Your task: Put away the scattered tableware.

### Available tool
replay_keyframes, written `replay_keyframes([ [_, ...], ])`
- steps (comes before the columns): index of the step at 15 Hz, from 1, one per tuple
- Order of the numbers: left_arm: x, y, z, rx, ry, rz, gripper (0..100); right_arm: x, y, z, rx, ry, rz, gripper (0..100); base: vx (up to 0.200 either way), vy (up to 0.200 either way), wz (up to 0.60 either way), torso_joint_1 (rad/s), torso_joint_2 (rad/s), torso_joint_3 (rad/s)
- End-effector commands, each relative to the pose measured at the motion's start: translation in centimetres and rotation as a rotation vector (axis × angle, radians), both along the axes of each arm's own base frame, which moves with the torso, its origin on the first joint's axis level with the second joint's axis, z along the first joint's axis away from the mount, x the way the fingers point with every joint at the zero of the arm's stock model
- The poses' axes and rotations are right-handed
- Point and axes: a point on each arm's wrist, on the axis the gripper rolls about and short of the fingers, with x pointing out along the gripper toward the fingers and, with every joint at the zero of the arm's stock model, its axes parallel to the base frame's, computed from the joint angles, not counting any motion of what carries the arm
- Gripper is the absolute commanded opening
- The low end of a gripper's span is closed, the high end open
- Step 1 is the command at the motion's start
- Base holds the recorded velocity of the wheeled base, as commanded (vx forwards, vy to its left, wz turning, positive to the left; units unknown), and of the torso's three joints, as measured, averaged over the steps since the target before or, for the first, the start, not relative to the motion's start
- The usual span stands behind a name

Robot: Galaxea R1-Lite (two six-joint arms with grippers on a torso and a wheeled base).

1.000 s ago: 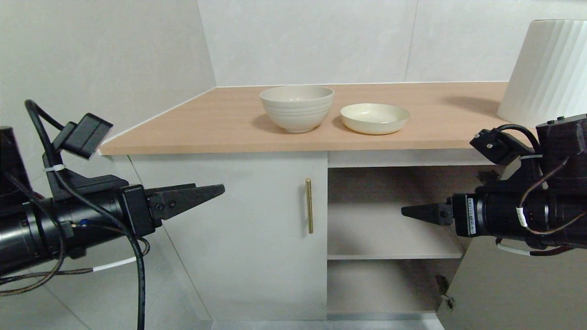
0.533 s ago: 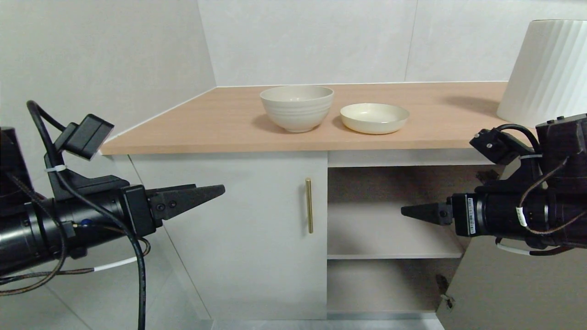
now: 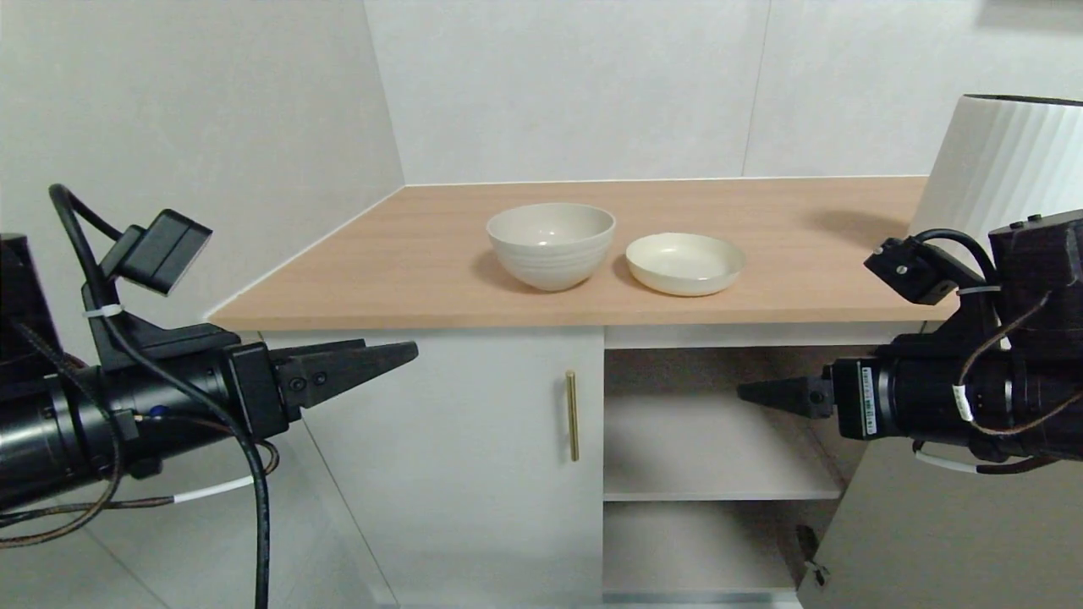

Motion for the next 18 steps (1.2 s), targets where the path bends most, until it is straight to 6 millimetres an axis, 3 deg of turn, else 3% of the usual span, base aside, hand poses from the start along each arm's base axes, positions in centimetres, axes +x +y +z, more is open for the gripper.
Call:
replay_keyframes([
  [1, 0.06, -0.01, -0.07, 0.000, 0.003, 0.001, 100, 0.05, 0.01, -0.06, -0.001, 0.002, -0.001, 100, 0.000, 0.000, 0.00, 0.159, -0.50, -0.281],
  [15, 0.23, -0.05, -0.36, 0.002, 0.017, -0.002, 100, -0.03, -0.24, -0.26, -0.006, 0.007, -0.006, 100, 0.000, 0.000, 0.00, 0.203, -0.49, -0.289],
  [18, 0.17, -0.04, 0.60, -0.001, 0.001, -0.004, 100, 0.50, 0.06, -0.61, -0.029, 0.008, 0.008, 100, 0.000, 0.000, 0.00, 0.095, -0.21, -0.110],
])
